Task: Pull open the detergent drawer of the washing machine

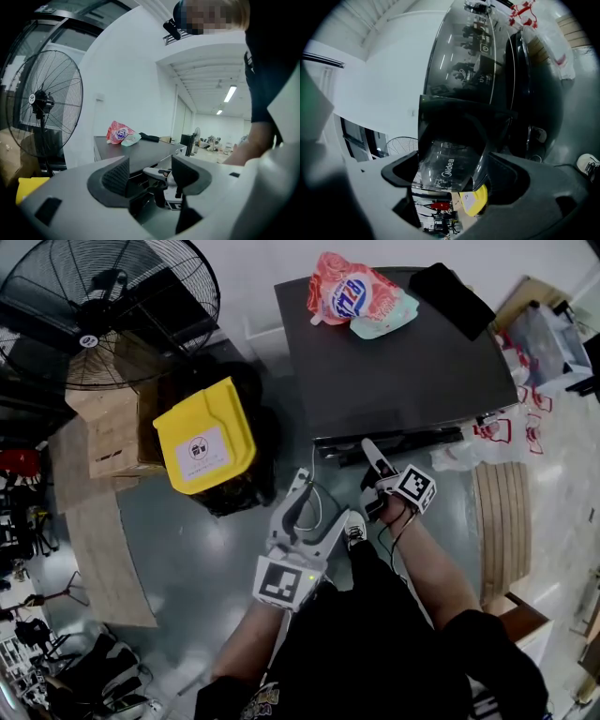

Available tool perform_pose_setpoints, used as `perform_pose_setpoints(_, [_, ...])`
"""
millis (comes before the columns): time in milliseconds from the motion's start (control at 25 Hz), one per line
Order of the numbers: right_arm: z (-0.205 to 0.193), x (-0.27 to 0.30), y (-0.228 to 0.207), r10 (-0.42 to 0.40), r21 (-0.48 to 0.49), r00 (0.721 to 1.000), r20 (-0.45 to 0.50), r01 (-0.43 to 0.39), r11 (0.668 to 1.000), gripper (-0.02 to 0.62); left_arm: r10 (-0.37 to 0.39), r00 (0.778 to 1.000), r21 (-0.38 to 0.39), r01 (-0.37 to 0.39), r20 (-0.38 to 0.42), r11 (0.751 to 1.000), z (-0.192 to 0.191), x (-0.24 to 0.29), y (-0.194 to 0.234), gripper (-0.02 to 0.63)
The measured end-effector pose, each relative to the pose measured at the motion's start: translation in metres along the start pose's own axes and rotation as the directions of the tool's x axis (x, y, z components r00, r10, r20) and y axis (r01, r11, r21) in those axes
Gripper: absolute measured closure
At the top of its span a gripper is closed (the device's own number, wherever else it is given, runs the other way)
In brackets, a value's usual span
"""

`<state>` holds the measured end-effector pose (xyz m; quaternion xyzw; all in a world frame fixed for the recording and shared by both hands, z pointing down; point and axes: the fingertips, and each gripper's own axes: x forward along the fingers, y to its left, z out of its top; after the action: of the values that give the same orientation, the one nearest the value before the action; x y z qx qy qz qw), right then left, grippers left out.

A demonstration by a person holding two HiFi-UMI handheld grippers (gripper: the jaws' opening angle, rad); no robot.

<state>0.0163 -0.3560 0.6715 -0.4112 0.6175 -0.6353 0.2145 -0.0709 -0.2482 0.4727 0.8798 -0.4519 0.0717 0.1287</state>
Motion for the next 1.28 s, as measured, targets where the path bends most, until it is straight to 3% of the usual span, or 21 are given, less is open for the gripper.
perform_pose_setpoints(200, [0.005, 0.015, 0.007, 0.070, -0.029, 0.998, -0.005, -0.070, 0.997, 0.123, 0.007, 1.000, -0.004, -0.007, -0.004, 1.000, -0.001, 0.002, 0.002, 0.348])
perform_pose_setpoints(440, [0.005, 0.013, 0.002, 0.024, -0.041, 1.000, -0.003, -0.024, 0.999, 0.120, 0.007, 1.000, -0.010, -0.007, -0.014, 1.000, -0.004, 0.001, 0.002, 0.348])
perform_pose_setpoints(880, [0.002, 0.010, 0.004, 0.062, -0.035, 0.998, 0.008, -0.061, 0.998, 0.132, 0.002, 1.000, -0.014, -0.002, -0.004, 1.000, -0.004, -0.003, -0.006, 0.348])
perform_pose_setpoints(1280, [-0.012, -0.016, -0.002, 0.038, -0.028, 0.999, 0.013, -0.038, 0.999, 0.133, -0.018, 1.000, -0.025, 0.018, -0.014, 1.000, -0.008, -0.017, -0.017, 0.349])
